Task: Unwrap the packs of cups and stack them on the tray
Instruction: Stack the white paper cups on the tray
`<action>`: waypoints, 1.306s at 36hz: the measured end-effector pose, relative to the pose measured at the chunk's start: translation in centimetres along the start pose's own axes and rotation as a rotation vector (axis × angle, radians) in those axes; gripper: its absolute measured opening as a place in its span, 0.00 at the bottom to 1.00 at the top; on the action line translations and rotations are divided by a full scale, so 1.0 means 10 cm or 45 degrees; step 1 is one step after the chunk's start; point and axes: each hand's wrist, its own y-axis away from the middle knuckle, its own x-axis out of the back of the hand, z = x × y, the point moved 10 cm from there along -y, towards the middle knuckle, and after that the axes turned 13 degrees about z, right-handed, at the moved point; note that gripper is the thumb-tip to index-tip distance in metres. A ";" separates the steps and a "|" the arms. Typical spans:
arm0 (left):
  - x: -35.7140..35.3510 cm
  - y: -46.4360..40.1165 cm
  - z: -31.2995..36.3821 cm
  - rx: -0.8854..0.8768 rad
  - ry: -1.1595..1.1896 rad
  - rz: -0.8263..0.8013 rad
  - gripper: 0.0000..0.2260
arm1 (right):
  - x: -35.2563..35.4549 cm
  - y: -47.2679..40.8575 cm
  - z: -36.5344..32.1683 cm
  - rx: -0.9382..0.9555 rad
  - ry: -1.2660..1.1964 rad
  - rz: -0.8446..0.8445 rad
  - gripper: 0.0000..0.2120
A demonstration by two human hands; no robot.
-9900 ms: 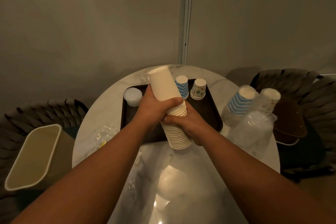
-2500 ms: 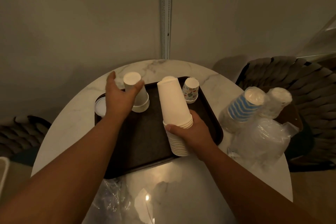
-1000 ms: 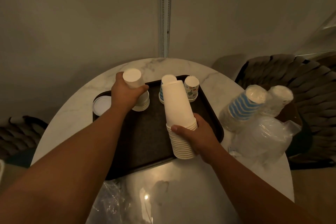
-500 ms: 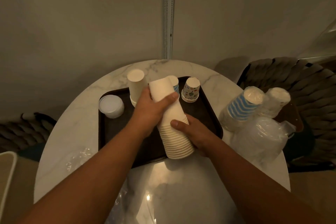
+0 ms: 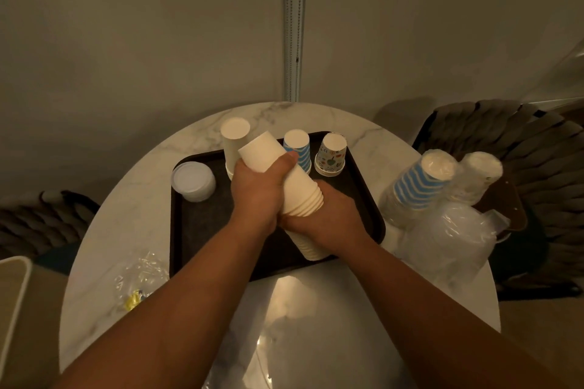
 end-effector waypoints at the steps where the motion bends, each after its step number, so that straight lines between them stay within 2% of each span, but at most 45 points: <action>1: 0.01 -0.02 0.00 0.001 0.001 0.028 0.37 | 0.01 0.00 -0.01 0.015 0.009 0.017 0.35; 7: -0.01 -0.12 0.31 -0.128 -0.052 0.109 0.33 | 0.06 -0.07 -0.06 0.068 0.076 0.106 0.36; 9: 0.04 -0.27 0.68 -0.285 -0.074 0.177 0.29 | 0.09 -0.12 -0.03 0.080 0.106 0.126 0.35; 11: 0.06 -0.40 1.14 -0.537 -0.120 0.184 0.27 | 0.10 -0.15 0.05 0.042 0.061 0.132 0.37; 13: 0.02 -0.48 1.45 -0.735 -0.216 0.121 0.30 | 0.11 -0.17 0.10 0.008 -0.016 0.151 0.37; 16: -0.03 -0.64 1.51 -0.851 -0.333 0.074 0.34 | 0.12 -0.19 0.12 -0.016 -0.090 0.162 0.37; 20: -0.06 -0.82 1.23 -0.836 -0.454 0.042 0.36 | 0.07 -0.21 0.18 -0.036 -0.109 0.141 0.37; 31: -0.02 -1.13 0.27 -0.596 -0.634 0.000 0.37 | -0.03 -0.22 0.38 -0.090 -0.115 0.120 0.34; 35: -0.05 -1.16 0.22 -0.593 -0.667 -0.043 0.37 | -0.04 -0.21 0.41 -0.109 -0.115 0.114 0.35; 39: -0.04 -1.10 0.24 -0.526 -0.642 -0.133 0.43 | -0.04 -0.19 0.43 -0.140 -0.154 0.106 0.34; 41: 0.10 -0.99 0.36 -0.541 -0.550 -0.029 0.44 | -0.05 -0.18 0.43 -0.169 -0.192 0.082 0.34; 44: 0.36 -0.61 0.64 -0.663 -0.299 0.157 0.37 | -0.10 -0.16 0.43 -0.220 -0.271 0.019 0.38; 45: 0.37 -0.46 0.69 -0.669 -0.207 0.129 0.33 | -0.12 -0.14 0.41 -0.227 -0.295 -0.007 0.41; 47: 0.22 -0.25 0.60 -0.514 -0.126 -0.059 0.25 | -0.18 -0.10 0.35 -0.229 -0.355 -0.075 0.42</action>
